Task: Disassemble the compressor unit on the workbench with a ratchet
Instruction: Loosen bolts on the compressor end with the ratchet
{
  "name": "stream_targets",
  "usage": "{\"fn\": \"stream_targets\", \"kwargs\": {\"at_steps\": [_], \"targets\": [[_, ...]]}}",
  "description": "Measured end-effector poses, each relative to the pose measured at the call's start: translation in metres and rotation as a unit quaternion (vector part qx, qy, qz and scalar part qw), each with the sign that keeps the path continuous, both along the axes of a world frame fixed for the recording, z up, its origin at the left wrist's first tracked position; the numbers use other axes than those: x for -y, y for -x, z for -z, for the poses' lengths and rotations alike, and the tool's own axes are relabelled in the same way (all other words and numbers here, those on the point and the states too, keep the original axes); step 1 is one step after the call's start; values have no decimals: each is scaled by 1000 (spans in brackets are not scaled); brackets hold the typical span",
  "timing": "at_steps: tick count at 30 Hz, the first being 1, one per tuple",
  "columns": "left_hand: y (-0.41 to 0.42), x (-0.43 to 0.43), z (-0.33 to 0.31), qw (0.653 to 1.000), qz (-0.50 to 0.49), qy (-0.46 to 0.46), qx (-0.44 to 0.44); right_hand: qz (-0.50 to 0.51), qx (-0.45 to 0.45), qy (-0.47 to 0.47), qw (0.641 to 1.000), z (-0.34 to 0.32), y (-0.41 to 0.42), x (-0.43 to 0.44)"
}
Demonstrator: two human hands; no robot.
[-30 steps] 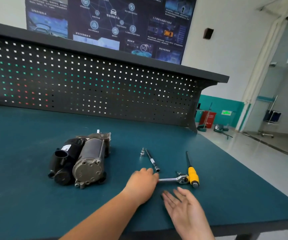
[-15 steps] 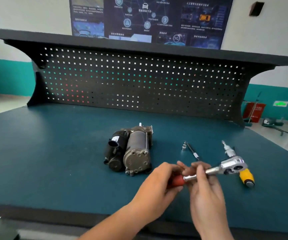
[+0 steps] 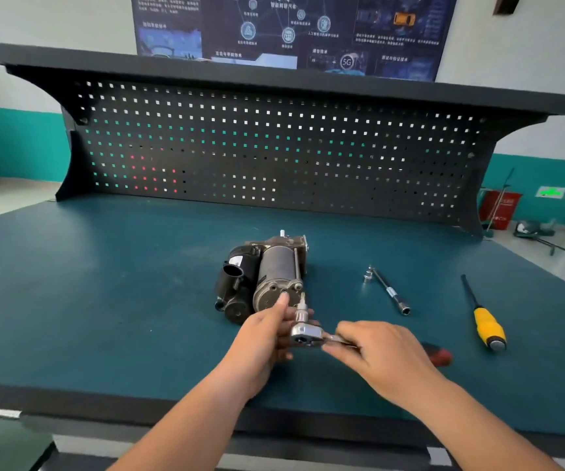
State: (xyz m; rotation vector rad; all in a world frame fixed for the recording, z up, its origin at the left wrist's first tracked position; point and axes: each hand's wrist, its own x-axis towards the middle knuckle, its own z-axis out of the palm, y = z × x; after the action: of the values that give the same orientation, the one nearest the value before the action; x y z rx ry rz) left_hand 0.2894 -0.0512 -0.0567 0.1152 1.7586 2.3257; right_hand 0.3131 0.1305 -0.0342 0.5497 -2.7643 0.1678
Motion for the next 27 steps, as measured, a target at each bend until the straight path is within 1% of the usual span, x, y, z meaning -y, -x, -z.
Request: {"fn": "stream_targets", "kwargs": {"at_steps": [3, 6, 9, 10, 11, 12, 14, 15, 16, 17, 18, 19, 20, 21, 23, 24, 27], "targets": [[4, -6, -2, 999, 17, 1, 43, 2, -1, -33, 999, -3, 8, 0], [11, -12, -5, 996, 3, -55, 66, 9, -19, -27, 999, -1, 15, -3], [13, -19, -4, 993, -12, -98, 60, 5, -10, 21, 1000, 8, 10, -6], [13, -21, -2, 993, -16, -105, 59, 1, -20, 41, 999, 13, 7, -7], [13, -22, 0, 992, -20, -113, 60, -7, -50, 80, 996, 18, 4, -9], [13, -22, 2, 991, -23, -120, 59, -17, -94, 140, 986, 22, -1, -9], [15, -23, 3, 988, -30, -138, 56, -64, -156, 277, 946, 30, -13, -8], [15, -23, 3, 986, -31, -152, 55, -87, -147, 336, 926, 36, -19, -6], [15, -23, 3, 984, -31, -166, 54, -88, -105, 394, 909, 40, -24, -2], [15, -24, 2, 982, -28, -179, 54, -73, -25, 446, 892, 44, -27, 4], [15, -24, 2, 981, -24, -187, 53, -47, 62, 478, 875, 45, -26, 9], [14, -25, 2, 980, -21, -189, 54, -22, 129, 504, 854, 45, -23, 13], [14, -25, 2, 980, -19, -188, 54, -6, 161, 534, 830, 45, -18, 15], [14, -25, 2, 980, -18, -188, 57, -3, 174, 570, 803, 44, -13, 16], [15, -25, 2, 976, -23, -204, 68, -45, 166, 630, 758, 40, -4, 20], [16, -24, 2, 973, -27, -216, 74, -65, 155, 642, 748, 40, 0, 22], [18, -22, 2, 967, -28, -237, 83, -87, 123, 664, 732, 40, 5, 32]]}}
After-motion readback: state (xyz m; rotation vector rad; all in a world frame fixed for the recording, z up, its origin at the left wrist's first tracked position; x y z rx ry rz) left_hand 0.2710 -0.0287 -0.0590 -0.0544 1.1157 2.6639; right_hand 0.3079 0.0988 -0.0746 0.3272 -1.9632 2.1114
